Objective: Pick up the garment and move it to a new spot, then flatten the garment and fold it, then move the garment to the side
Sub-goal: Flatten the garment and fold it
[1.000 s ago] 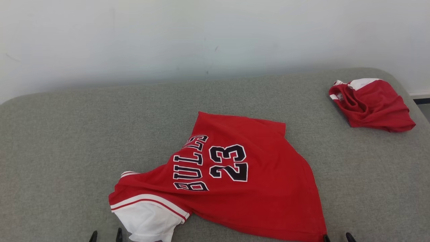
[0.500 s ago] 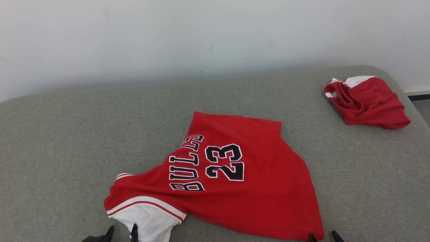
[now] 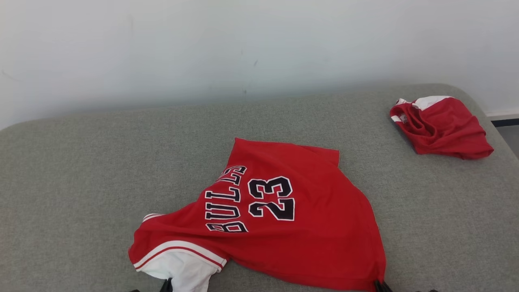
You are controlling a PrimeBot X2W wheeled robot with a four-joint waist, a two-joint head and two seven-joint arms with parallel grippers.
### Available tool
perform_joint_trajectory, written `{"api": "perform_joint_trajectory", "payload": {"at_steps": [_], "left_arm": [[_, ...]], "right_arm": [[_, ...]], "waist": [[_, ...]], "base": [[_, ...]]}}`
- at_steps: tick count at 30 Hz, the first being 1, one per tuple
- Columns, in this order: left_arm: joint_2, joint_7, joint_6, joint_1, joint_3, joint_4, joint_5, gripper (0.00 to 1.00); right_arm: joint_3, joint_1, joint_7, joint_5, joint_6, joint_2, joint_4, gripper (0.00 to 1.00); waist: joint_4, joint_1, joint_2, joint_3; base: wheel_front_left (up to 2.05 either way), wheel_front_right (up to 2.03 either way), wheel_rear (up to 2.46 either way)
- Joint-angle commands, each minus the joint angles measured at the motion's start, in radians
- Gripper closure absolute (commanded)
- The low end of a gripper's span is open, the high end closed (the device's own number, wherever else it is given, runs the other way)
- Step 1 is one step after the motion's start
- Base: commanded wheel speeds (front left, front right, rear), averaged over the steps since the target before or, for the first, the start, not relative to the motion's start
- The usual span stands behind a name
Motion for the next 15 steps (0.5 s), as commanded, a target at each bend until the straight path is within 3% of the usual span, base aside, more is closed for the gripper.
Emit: {"api": "perform_joint_trajectory", "payload": {"at_steps": [1, 5, 15], "left_arm": [[-0.001, -0.001, -0.001, -0.006, -0.01, 0.005, -0.016, 1.0], [0.013, -0.002, 0.0, 0.005, -0.005, -0.026, -0.038, 1.0], [0.044, -0.002, 0.0, 0.116, 0.065, -0.18, 0.039, 1.0]], "right_arm": [[0.005, -0.018, -0.004, 0.009, -0.003, 0.003, 0.014, 1.0], [0.01, -0.027, -0.004, 0.023, -0.003, -0.012, 0.011, 1.0], [-0.021, 0.075, -0.004, 0.033, -0.003, -0.04, -0.118, 1.0]], "waist": [[0.001, 0.0, 0.0, -0.002], [0.006, 0.0, 0.0, -0.005], [0.018, 0.0, 0.0, -0.009]], "base": [[0.0, 0.0, 0.0], [0.0, 0.0, 0.0], [0.0, 0.0, 0.0]]}}
